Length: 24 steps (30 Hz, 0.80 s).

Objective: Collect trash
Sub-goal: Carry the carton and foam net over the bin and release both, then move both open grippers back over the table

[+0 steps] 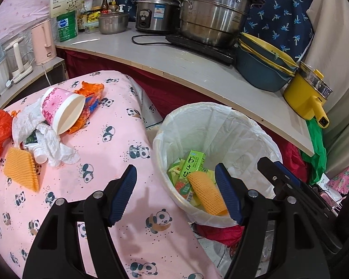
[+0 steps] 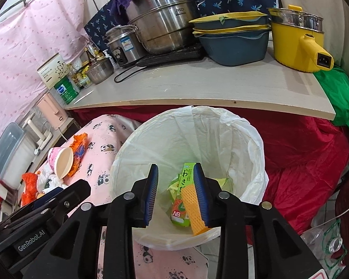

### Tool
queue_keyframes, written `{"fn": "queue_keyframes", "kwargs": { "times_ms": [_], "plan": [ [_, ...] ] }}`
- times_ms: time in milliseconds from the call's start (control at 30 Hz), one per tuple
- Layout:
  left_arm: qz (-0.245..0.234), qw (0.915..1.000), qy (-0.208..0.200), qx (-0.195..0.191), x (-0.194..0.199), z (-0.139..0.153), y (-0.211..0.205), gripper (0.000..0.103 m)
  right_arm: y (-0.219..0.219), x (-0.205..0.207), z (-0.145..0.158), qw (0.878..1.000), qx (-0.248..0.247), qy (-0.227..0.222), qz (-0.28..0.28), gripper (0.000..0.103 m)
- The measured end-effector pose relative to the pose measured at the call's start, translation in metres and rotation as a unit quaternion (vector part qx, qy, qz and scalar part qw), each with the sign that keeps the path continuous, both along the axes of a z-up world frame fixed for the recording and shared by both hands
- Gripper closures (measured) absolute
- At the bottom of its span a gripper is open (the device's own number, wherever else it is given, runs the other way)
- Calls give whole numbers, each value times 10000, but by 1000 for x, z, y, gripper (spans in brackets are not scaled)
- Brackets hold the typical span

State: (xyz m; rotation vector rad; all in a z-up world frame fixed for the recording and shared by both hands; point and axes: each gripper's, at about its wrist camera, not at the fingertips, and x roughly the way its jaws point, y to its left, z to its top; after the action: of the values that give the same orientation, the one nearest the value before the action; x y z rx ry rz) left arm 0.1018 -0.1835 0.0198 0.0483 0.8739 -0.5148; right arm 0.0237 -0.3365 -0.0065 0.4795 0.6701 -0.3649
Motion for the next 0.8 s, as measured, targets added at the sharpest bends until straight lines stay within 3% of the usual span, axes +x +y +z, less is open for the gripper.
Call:
{"fn": "queue_keyframes", "kwargs": {
  "times_ms": [800],
  "plan": [
    [977,9948,-215,-170,-5,18,112,37,101,20,28,9950,-319,-105,945,67]
  ]
}}
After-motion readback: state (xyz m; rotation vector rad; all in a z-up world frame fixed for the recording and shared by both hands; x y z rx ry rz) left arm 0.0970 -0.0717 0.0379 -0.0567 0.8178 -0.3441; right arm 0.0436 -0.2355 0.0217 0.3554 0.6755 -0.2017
